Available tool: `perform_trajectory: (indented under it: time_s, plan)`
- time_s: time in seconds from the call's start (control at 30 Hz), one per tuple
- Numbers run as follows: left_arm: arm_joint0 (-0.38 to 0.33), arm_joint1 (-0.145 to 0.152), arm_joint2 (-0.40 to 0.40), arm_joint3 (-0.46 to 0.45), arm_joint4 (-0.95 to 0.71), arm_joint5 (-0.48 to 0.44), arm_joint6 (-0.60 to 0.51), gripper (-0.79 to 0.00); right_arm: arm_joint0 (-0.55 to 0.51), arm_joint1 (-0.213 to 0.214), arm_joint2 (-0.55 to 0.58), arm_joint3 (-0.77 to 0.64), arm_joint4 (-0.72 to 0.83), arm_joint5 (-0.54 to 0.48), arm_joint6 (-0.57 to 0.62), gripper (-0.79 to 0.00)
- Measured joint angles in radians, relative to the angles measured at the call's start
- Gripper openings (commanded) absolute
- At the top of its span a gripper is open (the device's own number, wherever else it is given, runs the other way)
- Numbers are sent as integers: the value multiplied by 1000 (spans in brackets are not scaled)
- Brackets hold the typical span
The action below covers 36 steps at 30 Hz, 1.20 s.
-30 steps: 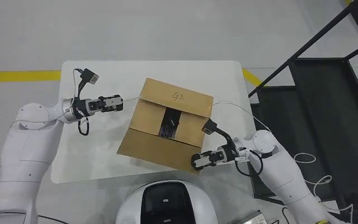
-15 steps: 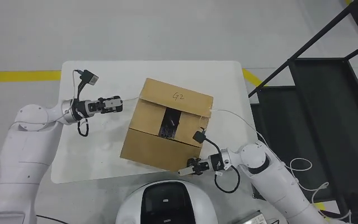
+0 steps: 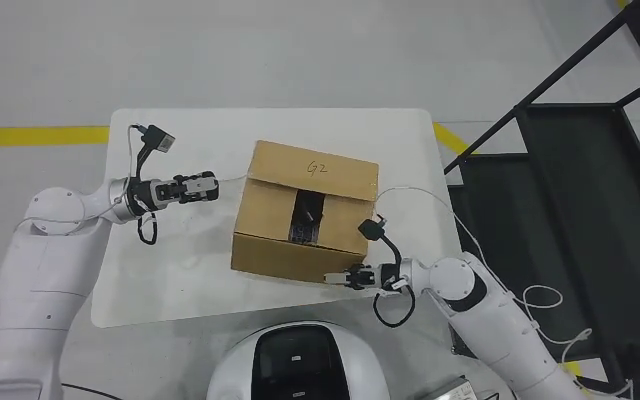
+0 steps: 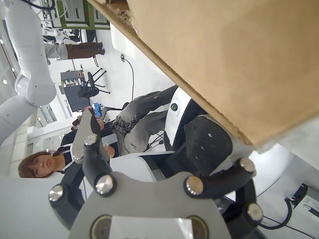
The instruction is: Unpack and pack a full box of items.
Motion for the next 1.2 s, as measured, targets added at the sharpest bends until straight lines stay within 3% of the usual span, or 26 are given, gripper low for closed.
perform_trajectory:
  time_s: [0.2, 0.4, 0.6, 0.8, 1.2]
  plan:
    - [0, 2, 10, -10, -13, 3, -3, 0, -8, 4, 35, 3, 20, 19, -40, 0]
    - [-9, -2, 38, -30, -51, 22, -23, 0, -33, 17, 100, -21, 108, -18, 43, 0]
    - [-47, -25, 131, -11, -114, 63, -63, 0, -76, 32, 232, -21, 347, -64, 140, 0]
    - [-119, -68, 244, 136, -162, 65, -65, 0, -82, 39, 342, 31, 557, -69, 179, 0]
    - [-235, -138, 350, 371, -188, 36, -36, 0, -77, 43, 372, 84, 623, -54, 194, 0]
